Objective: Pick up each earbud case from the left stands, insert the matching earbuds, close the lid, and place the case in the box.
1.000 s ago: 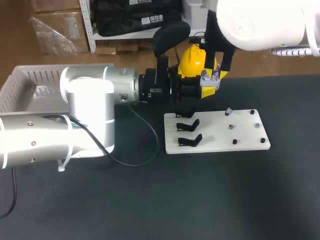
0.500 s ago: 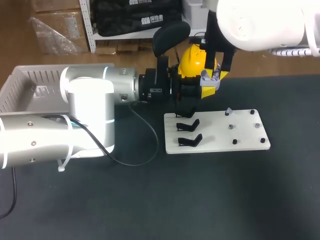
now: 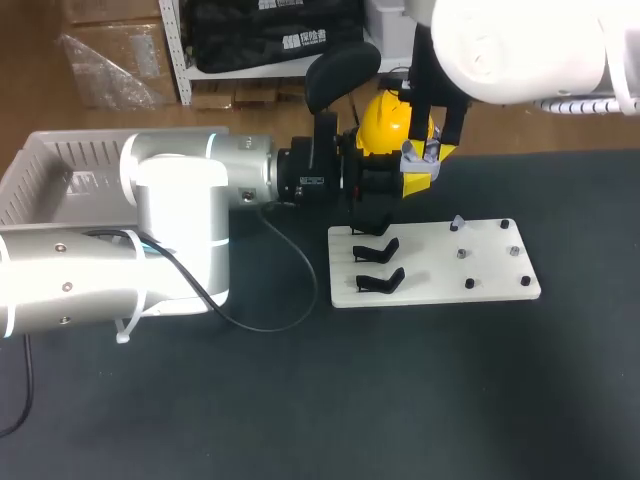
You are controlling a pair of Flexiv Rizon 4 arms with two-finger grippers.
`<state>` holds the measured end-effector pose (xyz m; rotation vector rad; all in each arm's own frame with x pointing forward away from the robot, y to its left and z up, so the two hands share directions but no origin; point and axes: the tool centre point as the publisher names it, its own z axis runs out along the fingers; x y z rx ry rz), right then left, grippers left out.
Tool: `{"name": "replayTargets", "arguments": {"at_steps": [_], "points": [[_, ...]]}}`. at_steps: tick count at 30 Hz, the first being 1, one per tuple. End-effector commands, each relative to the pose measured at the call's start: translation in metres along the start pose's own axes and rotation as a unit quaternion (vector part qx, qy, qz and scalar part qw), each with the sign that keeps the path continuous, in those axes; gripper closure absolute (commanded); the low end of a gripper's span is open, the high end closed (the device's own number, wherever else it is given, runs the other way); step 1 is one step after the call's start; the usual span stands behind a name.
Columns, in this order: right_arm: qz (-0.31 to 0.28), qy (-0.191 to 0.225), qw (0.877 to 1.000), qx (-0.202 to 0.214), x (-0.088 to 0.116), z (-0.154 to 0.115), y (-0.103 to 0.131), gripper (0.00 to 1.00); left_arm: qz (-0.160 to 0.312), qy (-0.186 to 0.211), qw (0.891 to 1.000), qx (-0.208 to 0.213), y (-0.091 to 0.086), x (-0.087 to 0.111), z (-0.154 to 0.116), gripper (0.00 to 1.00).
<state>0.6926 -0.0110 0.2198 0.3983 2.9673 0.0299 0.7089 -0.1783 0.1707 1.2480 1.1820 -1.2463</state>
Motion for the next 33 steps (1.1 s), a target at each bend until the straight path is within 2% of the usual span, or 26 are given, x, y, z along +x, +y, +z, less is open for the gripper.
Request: {"name": "replayTargets", "arguments": {"at_steps": [1, 33], "points": [[0.001, 0.002, 1.000, -0.001, -0.0017, 0.0018, 0.0017, 1.00, 0.001, -0.001, 1.000, 0.000, 0.0010, 0.0003, 0.0002, 1.00], [0.003, 0.010, 1.000, 0.000, -0.0075, 0.0105, -0.0004, 1.00, 0.001, -0.001, 1.000, 0.000, 0.0010, 0.0003, 0.0002, 1.00]]}}
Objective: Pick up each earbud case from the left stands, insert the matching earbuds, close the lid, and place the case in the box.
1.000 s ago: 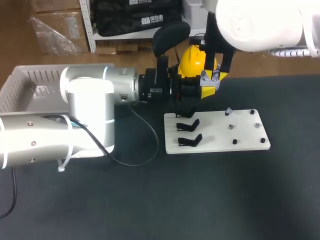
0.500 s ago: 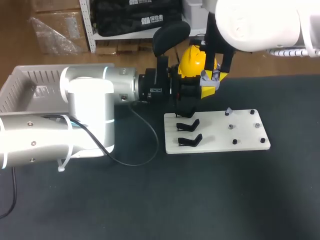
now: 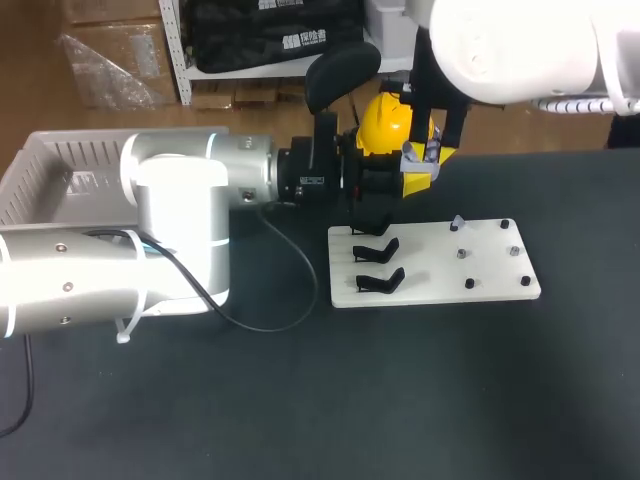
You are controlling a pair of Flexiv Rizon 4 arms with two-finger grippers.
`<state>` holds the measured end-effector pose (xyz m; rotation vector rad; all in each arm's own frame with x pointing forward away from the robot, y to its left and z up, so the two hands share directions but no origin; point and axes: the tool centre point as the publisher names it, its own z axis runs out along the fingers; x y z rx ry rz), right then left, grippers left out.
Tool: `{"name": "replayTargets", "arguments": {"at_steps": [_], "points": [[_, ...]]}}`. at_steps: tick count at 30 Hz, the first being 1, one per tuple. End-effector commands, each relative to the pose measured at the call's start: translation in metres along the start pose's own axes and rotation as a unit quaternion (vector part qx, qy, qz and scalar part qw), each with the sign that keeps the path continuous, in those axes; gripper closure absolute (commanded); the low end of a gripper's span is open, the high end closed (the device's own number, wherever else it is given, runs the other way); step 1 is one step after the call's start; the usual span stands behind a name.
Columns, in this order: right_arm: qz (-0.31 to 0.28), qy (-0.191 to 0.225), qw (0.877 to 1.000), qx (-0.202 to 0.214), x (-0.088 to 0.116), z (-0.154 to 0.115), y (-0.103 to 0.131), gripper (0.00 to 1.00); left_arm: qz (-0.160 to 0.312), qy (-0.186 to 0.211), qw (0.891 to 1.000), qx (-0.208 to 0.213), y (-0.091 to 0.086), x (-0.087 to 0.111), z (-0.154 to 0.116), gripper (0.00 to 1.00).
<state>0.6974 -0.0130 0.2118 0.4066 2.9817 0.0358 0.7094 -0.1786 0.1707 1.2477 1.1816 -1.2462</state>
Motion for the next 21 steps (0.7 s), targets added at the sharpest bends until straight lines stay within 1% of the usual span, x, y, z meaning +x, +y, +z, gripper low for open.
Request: {"name": "replayTargets", "arguments": {"at_steps": [1, 21], "points": [[0.001, 0.002, 1.000, 0.001, -0.0042, 0.0019, 0.0002, 1.00, 0.000, -0.001, 1.000, 0.000, 0.0005, 0.0002, 0.0000, 1.00], [-0.004, 0.010, 1.000, 0.004, -0.0046, 0.0068, 0.0006, 1.00, 0.000, -0.001, 1.000, 0.000, 0.0005, 0.0002, 0.0000, 1.00]]}}
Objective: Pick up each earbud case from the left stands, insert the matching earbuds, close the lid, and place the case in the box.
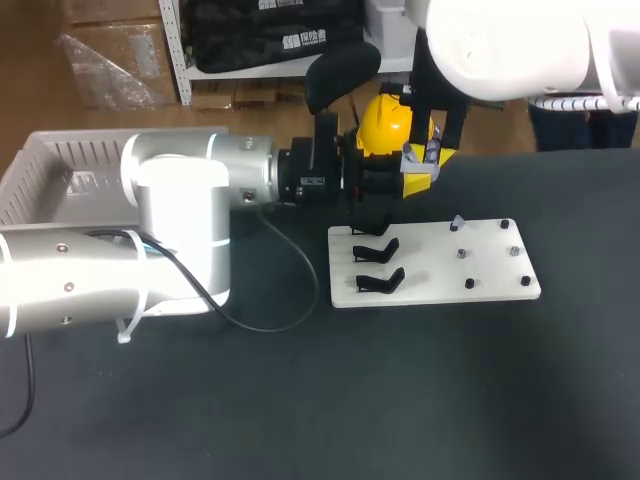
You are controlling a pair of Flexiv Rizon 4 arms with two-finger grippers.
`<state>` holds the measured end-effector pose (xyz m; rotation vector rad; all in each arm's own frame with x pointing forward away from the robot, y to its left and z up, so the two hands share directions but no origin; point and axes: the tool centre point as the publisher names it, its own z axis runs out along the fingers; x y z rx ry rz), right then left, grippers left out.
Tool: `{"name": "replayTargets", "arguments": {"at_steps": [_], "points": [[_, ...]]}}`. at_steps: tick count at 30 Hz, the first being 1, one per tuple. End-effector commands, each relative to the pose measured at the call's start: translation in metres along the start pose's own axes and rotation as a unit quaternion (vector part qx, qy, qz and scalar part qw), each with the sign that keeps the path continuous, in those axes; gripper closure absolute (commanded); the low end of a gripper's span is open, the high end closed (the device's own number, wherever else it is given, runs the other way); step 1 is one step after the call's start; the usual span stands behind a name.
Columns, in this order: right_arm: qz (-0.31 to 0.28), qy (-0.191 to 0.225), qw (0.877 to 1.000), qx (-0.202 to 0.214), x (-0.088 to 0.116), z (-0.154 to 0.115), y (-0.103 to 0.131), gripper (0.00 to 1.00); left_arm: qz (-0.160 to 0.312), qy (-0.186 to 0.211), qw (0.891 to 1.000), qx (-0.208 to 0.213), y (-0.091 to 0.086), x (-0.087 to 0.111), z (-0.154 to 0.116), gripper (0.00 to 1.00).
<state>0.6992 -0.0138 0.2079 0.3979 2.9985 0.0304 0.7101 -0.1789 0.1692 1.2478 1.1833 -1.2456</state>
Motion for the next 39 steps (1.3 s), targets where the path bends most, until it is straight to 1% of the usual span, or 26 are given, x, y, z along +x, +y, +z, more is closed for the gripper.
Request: {"name": "replayTargets", "arguments": {"at_steps": [1, 15, 16, 18, 20, 21, 22, 23, 27, 28, 32, 35, 37, 39], "points": [[-0.001, 0.003, 1.000, 0.002, -0.003, 0.003, 0.001, 1.00, 0.001, -0.001, 1.000, 0.001, 0.000, -0.001, 0.000, 1.00], [-0.003, 0.004, 1.000, -0.001, -0.004, 0.001, 0.001, 1.00, 0.001, -0.001, 1.000, 0.001, 0.000, -0.001, 0.000, 1.00], [-0.004, 0.004, 1.000, -0.002, -0.003, 0.001, 0.001, 0.98, 0.001, -0.001, 1.000, 0.001, 0.000, -0.001, 0.000, 1.00], [-0.004, 0.005, 1.000, -0.003, -0.003, 0.001, 0.000, 0.81, 0.001, -0.001, 1.000, 0.001, 0.000, -0.001, 0.000, 1.00], [-0.004, 0.005, 1.000, -0.003, -0.002, 0.001, 0.000, 0.80, 0.001, -0.001, 1.000, 0.001, 0.000, -0.001, 0.000, 1.00], [-0.003, 0.005, 1.000, -0.003, -0.002, 0.001, 0.000, 0.78, 0.001, -0.001, 1.000, 0.001, 0.000, -0.001, 0.000, 1.00], [-0.003, 0.005, 1.000, -0.003, -0.002, 0.001, 0.000, 0.74, 0.001, -0.001, 1.000, 0.001, 0.000, -0.001, 0.000, 1.00], [-0.003, 0.006, 1.000, -0.004, -0.001, 0.001, 0.000, 0.68, 0.001, -0.001, 1.000, 0.001, 0.000, -0.001, 0.000, 1.00], [-0.005, 0.006, 1.000, -0.006, 0.001, 0.000, 0.001, 0.67, 0.001, -0.001, 1.000, 0.001, 0.000, -0.001, 0.000, 1.00], [-0.005, 0.006, 1.000, -0.007, 0.002, 0.000, 0.001, 0.64, 0.001, -0.001, 1.000, 0.001, 0.000, -0.001, 0.000, 1.00], [-0.008, 0.000, 1.000, -0.008, 0.005, -0.008, -0.001, 0.65, 0.001, -0.001, 1.000, 0.001, 0.000, -0.001, 0.000, 1.00], [-0.013, -0.007, 1.000, -0.010, 0.011, -0.016, -0.007, 0.65, 0.001, -0.001, 1.000, 0.001, 0.000, -0.001, 0.000, 1.00], [-0.014, -0.008, 1.000, -0.018, 0.012, -0.021, -0.014, 0.62, 0.001, -0.001, 1.000, 0.001, 0.000, -0.001, 0.000, 1.00], [-0.018, -0.018, 0.999, -0.029, 0.013, -0.026, -0.021, 0.59, 0.001, -0.001, 1.000, 0.001, 0.000, -0.001, 0.000, 1.00]]}}
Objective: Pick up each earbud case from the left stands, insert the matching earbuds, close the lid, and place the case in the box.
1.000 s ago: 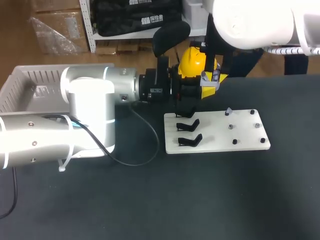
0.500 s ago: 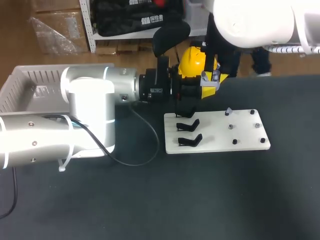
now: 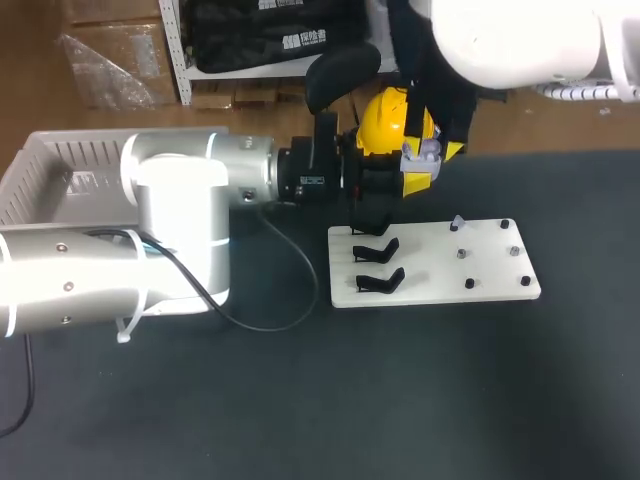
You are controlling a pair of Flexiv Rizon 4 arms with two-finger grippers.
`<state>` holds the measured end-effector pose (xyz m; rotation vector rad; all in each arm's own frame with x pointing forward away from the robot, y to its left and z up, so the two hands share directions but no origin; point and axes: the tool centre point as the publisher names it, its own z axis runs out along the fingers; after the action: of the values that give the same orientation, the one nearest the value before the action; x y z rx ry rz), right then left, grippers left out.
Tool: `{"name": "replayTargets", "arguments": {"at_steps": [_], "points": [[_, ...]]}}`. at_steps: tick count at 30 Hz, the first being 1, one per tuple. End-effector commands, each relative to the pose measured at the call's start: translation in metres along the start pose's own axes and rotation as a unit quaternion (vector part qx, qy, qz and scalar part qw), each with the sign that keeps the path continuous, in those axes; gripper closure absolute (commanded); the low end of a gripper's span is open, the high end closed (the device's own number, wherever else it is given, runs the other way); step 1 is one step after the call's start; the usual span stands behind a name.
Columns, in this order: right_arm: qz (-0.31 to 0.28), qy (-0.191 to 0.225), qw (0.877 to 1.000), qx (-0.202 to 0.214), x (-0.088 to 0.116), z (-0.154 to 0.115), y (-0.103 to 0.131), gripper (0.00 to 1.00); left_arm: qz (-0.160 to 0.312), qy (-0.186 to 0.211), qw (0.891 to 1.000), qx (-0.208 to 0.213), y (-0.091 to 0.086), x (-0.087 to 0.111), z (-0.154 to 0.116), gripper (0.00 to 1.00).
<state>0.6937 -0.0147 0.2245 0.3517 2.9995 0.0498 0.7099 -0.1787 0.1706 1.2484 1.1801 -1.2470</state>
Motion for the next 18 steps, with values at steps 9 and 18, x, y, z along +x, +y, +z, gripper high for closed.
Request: {"name": "replayTargets", "arguments": {"at_steps": [9, 18], "points": [[-0.073, -0.067, 0.994, -0.046, 0.010, -0.024, -0.047, 0.17, 0.000, 0.000, 1.000, 0.000, 0.000, 0.000, 0.000, 1.00], [-0.103, -0.093, 0.987, -0.083, -0.001, -0.031, -0.062, 0.00, 0.000, 0.000, 1.000, 0.000, 0.000, 0.000, 0.000, 1.00]]}}
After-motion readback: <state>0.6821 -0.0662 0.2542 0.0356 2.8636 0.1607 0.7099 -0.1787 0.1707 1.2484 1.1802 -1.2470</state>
